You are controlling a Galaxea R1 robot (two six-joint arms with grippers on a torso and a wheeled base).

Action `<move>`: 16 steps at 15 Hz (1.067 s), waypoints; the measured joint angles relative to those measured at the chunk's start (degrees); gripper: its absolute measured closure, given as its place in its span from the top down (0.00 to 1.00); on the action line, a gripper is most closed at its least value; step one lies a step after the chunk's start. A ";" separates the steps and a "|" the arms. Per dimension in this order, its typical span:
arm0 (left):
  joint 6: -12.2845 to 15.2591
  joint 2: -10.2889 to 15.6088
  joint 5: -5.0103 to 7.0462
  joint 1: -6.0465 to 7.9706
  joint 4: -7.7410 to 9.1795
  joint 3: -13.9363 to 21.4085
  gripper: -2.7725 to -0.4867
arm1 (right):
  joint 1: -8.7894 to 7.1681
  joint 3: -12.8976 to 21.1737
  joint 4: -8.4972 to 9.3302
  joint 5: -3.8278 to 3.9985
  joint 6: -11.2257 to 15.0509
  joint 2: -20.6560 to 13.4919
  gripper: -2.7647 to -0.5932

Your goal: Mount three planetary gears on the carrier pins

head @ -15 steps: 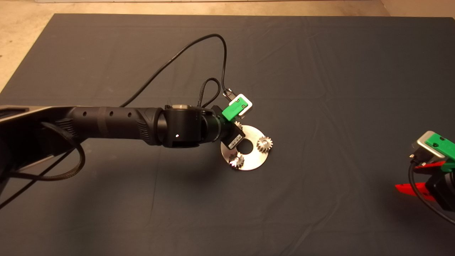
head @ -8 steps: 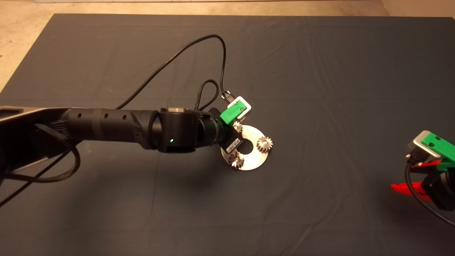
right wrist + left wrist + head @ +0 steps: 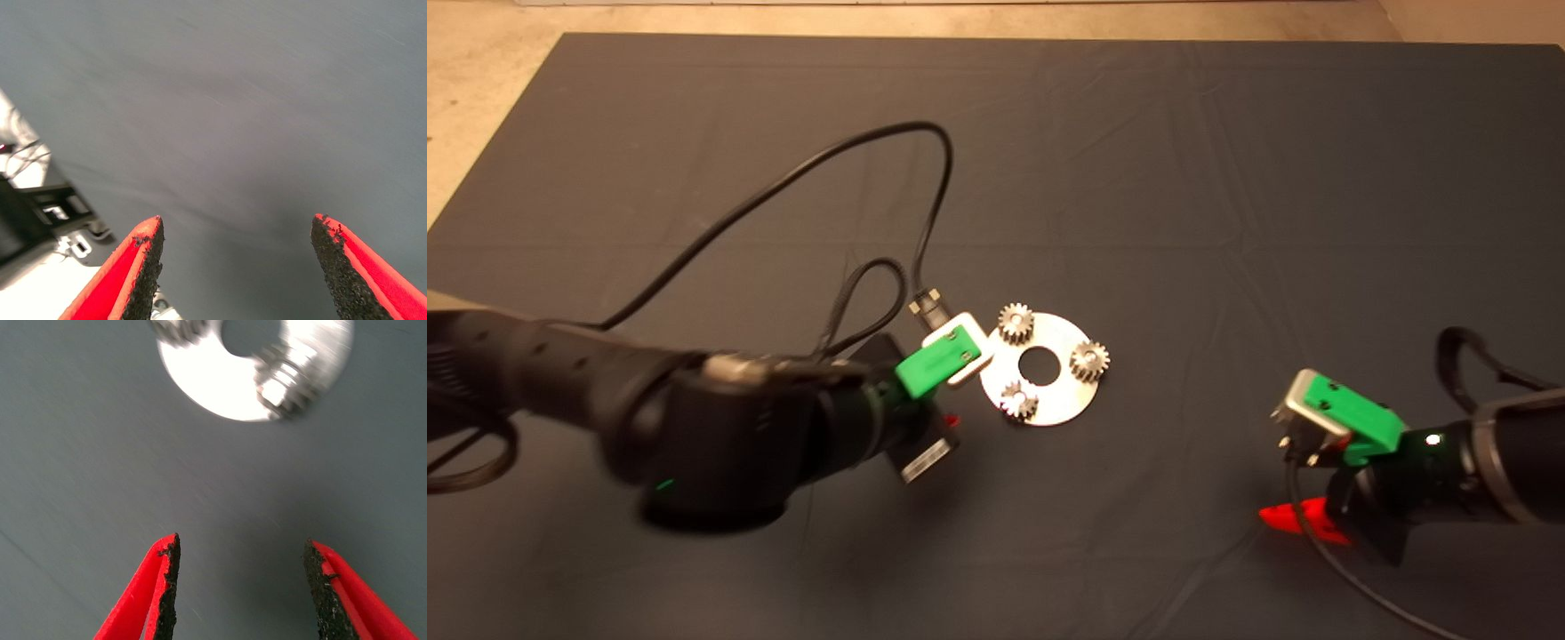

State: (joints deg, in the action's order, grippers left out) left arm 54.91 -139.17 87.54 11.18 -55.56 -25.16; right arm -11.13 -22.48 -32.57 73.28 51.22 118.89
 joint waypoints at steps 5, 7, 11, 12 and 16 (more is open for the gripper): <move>9.74 0.94 -0.08 0.41 6.50 3.94 0.31 | 3.74 -0.14 0.00 3.42 3.90 4.63 0.48; 12.99 0.80 -0.06 -0.96 7.82 4.60 0.31 | 6.70 -0.23 0.00 3.81 4.02 4.65 0.48; 18.95 -0.20 -0.06 -3.91 11.26 5.10 0.31 | 9.02 -0.28 -0.04 3.40 6.11 4.92 0.48; 20.43 -0.63 -0.06 -4.20 12.47 5.18 0.31 | 9.02 -0.28 -0.06 3.07 6.21 4.92 0.48; 26.49 -3.52 -0.04 -3.16 17.82 5.36 0.31 | 8.24 -0.28 -0.06 -0.52 6.41 3.50 0.48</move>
State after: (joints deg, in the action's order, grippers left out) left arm 81.40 -142.69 87.50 8.02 -37.74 -19.79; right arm -2.89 -22.76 -32.63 72.76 57.62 122.38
